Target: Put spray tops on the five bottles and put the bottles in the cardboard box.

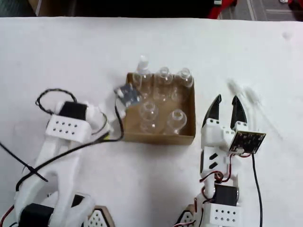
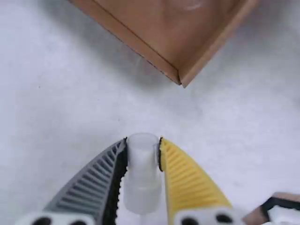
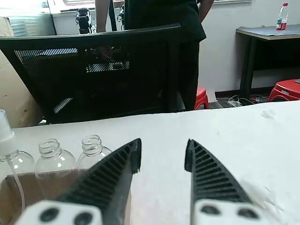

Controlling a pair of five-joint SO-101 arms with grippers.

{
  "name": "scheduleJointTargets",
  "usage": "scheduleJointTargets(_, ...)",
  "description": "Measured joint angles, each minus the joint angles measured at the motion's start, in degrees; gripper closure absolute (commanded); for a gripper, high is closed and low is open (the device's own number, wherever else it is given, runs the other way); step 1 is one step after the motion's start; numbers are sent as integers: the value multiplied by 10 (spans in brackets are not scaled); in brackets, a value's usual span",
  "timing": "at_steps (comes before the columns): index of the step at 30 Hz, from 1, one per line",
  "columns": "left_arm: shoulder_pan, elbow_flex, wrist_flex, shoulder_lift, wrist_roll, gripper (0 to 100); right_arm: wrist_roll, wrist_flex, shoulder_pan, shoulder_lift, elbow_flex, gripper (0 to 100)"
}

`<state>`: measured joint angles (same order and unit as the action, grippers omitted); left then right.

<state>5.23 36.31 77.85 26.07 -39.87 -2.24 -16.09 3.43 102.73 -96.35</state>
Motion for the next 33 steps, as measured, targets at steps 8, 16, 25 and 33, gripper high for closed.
scheduleJointTargets(8, 28, -127, 63, 4, 154, 979, 0, 0, 0, 0, 0, 865)
scheduleJointTargets(16, 42, -156, -45, 127, 288, 979, 0, 0, 0, 0, 0, 865)
scheduleJointTargets(25, 129, -85, -172, 302, 406, 979, 0, 0, 0, 0, 0, 865)
scheduleJointTargets(33, 166, 12, -520, 281, 442, 979, 0, 0, 1, 0, 0, 865)
